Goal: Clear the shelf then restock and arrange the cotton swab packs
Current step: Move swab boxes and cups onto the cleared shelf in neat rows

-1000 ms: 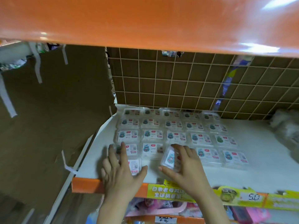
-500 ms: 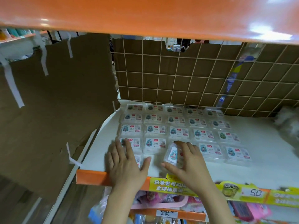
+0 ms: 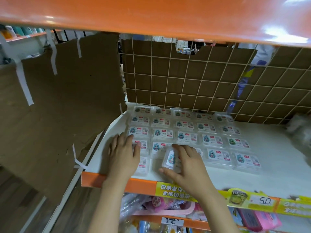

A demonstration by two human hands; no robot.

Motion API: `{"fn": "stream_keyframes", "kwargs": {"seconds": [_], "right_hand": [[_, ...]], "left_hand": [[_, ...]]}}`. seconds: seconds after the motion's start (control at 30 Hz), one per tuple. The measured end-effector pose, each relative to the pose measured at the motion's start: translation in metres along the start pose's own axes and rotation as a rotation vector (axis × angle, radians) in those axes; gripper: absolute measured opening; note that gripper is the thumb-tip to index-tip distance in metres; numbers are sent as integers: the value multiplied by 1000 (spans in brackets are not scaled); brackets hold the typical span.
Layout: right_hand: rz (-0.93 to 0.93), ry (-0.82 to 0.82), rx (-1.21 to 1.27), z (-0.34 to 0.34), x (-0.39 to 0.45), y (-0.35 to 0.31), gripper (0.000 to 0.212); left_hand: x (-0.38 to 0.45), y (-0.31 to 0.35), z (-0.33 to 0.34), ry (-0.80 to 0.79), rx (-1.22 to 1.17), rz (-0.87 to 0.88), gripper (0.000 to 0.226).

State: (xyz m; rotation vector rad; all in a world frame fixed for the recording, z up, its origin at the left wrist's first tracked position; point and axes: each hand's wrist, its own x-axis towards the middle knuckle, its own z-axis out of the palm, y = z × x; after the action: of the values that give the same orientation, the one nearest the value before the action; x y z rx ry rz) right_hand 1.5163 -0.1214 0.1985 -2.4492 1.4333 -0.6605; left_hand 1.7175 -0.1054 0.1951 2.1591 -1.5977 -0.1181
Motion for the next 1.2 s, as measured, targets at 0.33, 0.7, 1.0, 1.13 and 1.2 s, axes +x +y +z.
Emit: {"fn": "stream_keyframes", "kwargs": {"seconds": [0.33, 0.7, 1.0, 1.13, 1.2], "right_hand": [[-132, -77, -66, 21, 3, -10, 76], [-129, -167, -67, 25, -3, -10, 91], [78, -19, -25, -18, -17, 22, 83], [214, 34, -28, -35, -33, 55, 73], [251, 41, -31, -44, -41, 69, 69]], "left_hand": [[7, -30, 4, 83, -358, -123, 27], [3, -29, 10, 91, -305, -120, 24], [8, -14, 2, 13, -60, -38, 38], [11, 15, 5, -2, -32, 34, 42], [11, 35, 11, -9, -50, 89, 40]]}}
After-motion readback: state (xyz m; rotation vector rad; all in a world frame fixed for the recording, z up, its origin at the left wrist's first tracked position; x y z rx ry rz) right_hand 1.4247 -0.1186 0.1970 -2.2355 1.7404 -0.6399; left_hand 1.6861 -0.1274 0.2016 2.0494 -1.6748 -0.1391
